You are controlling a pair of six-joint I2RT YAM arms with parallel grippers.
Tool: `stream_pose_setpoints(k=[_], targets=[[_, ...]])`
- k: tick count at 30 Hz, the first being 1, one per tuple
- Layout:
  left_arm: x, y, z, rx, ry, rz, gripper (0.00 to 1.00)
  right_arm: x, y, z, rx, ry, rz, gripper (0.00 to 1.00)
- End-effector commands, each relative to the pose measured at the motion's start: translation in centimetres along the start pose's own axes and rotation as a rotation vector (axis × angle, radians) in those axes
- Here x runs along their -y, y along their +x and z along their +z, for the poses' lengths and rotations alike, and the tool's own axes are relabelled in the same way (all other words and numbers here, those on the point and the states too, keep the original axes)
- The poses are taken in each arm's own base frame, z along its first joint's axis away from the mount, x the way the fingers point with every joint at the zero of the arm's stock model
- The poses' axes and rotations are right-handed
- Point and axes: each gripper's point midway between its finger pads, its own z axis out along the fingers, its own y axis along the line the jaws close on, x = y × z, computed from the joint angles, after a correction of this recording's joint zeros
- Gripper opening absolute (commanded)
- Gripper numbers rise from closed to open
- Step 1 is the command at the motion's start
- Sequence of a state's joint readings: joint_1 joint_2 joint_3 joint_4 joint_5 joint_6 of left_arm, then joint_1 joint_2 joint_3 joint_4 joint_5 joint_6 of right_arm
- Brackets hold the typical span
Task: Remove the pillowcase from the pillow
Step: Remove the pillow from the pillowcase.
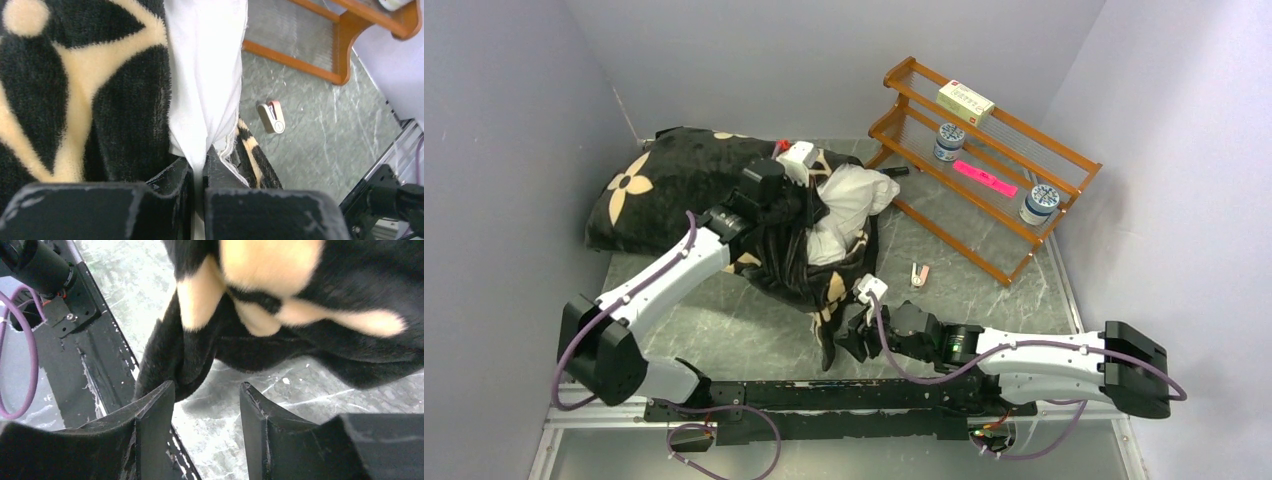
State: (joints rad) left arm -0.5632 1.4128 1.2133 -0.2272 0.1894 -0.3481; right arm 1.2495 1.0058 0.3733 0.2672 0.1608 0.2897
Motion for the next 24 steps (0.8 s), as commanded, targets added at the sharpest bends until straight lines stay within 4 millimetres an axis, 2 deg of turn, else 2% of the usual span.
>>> stream_pose_setpoints(k=[1, 5, 8, 9, 12, 18, 21, 24], targets=[[3.0, -5.2, -2.6, 0.257, 0.055, 0.170, 0.05, -1.5, -4.6, -0.9, 0.076, -0.039, 0.065, 0.57], [2.9, -3.3, -3.1, 0.226, 0.047, 0.181, 0.05, 0.6, -7.7, -1.5, 0.130, 0.107, 0.130, 0.73], [2.5, -2.8, -3.6, 0.217, 0.028, 0.190, 0.05, 1.5, -9.6, -1.5, 0.139, 0.179, 0.174, 0.81], [2.4, -2.9, -3.8, 0.219, 0.023, 0.192, 0.05, 1.7, -10.7, -1.4, 0.154, 0.197, 0.204, 0.84], [2.4, -3.2, -4.2, 0.232, 0.013, 0.187, 0.05, 3.4, -10.7, -0.9, 0.081, 0.306, 0.318, 0.85], [2.5, -2.8, -3.9, 0.223, 0.026, 0.173, 0.05, 4.1, -11.2, -0.4, 0.097, 0.336, 0.535, 0.85], [2.6, -2.5, -3.8, 0.219, 0.036, 0.166, 0.05, 5.0, -11.7, -0.1, 0.133, 0.387, 0.588, 0.86], [2.6, -2.3, -3.7, 0.214, 0.036, 0.164, 0.05, 5.0, -13.1, 0.4, 0.155, 0.388, 0.594, 0.88]])
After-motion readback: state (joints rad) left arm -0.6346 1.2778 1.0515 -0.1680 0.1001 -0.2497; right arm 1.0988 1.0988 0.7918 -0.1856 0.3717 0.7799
